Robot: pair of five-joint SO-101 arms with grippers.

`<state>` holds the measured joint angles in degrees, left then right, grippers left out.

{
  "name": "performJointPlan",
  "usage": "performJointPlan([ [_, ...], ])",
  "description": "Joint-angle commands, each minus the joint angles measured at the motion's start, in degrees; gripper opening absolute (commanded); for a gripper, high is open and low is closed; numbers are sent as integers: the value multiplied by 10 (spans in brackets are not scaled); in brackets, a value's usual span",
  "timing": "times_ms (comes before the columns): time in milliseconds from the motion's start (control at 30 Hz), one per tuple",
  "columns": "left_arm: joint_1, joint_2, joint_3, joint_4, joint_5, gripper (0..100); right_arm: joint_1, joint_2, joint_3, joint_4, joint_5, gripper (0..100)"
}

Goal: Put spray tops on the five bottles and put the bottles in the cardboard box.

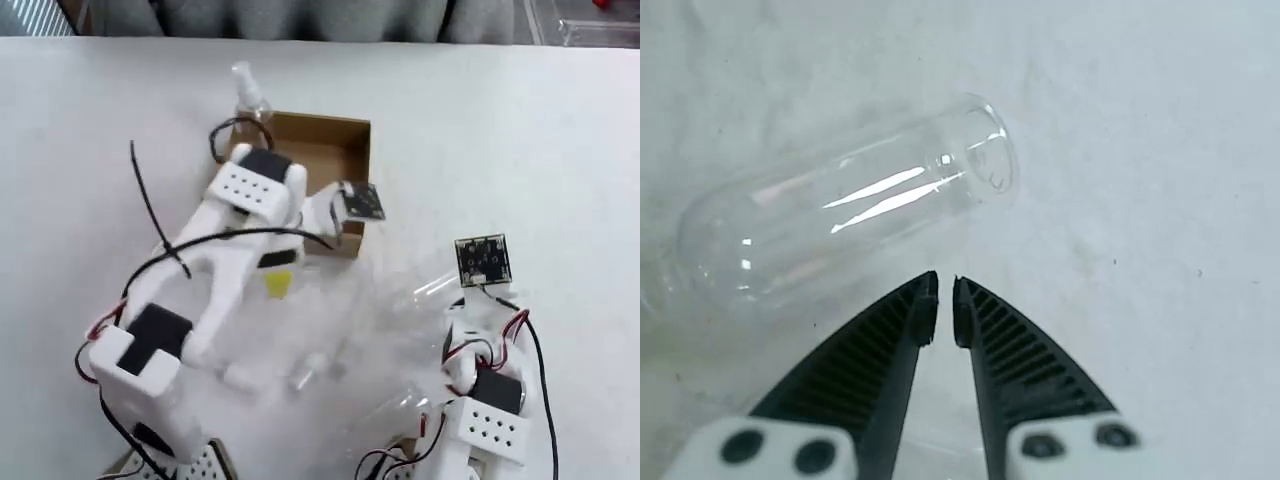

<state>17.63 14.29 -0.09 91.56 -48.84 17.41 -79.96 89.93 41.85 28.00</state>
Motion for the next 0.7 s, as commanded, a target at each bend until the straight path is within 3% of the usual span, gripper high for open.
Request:
performJointPlan([
  [0,-29,-46,-12,11,14,22,2,-7,-3,-14,6,16],
  [133,-31,-139,48,9,19,22,2,-7,-3,-14,6,16],
  [333,-72,-244,121,13,92,22,2,-6,-3,-12,7,16],
  [667,-349,-258,149,-51,126,23,0,-2,-3,-11,8,16],
])
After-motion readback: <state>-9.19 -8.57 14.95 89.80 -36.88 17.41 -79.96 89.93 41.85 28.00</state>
